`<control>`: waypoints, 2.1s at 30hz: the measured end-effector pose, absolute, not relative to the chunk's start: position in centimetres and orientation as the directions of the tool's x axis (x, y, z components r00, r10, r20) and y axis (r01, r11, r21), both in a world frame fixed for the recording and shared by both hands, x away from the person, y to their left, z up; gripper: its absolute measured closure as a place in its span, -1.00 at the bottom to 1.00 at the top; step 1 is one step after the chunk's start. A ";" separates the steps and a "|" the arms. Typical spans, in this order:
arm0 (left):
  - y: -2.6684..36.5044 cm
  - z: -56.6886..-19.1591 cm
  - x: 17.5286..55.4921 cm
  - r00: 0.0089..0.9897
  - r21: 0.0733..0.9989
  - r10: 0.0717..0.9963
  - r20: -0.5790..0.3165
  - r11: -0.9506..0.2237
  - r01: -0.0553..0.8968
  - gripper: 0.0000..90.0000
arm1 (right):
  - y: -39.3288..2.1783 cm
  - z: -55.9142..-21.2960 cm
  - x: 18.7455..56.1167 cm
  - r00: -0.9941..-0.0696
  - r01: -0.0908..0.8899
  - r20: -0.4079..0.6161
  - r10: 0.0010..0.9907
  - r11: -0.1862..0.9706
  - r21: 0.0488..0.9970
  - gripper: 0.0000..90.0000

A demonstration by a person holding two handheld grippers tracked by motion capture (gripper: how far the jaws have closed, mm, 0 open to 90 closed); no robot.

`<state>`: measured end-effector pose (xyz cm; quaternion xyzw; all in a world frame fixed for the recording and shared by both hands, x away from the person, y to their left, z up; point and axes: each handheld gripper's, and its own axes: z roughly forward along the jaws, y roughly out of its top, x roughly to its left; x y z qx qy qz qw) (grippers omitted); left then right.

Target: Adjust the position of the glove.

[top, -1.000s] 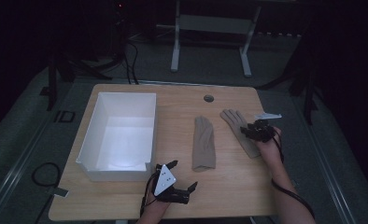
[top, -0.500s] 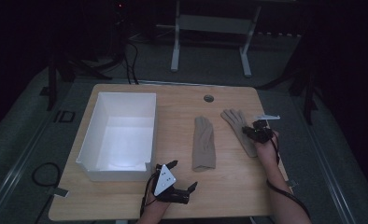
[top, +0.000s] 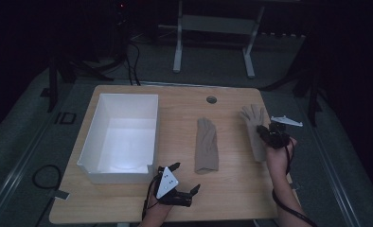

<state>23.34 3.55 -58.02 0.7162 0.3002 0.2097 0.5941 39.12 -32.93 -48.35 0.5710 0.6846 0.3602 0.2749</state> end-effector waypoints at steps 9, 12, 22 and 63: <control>3.6 -58.0 23.3 0.733 0.977 0.678 -0.054 -0.116 0.179 -0.99 | -33.2 -50.3 36.8 -0.098 0.631 0.072 0.993 0.006 0.776 0.85; 3.5 -58.0 23.3 0.733 0.977 0.678 -0.053 -0.117 0.178 -0.99 | -33.1 -51.5 36.4 -0.079 0.645 0.083 0.993 -0.013 0.764 0.85; 3.5 -58.0 23.3 0.735 0.977 0.675 -0.055 -0.117 0.181 -0.99 | -32.1 -54.7 36.4 -0.116 0.681 0.035 0.993 0.054 0.731 0.77; 3.5 -58.0 23.4 0.737 0.975 0.673 -0.056 -0.121 0.184 -0.99 | -35.7 -55.5 38.4 -0.461 0.615 0.010 0.887 0.311 0.724 0.44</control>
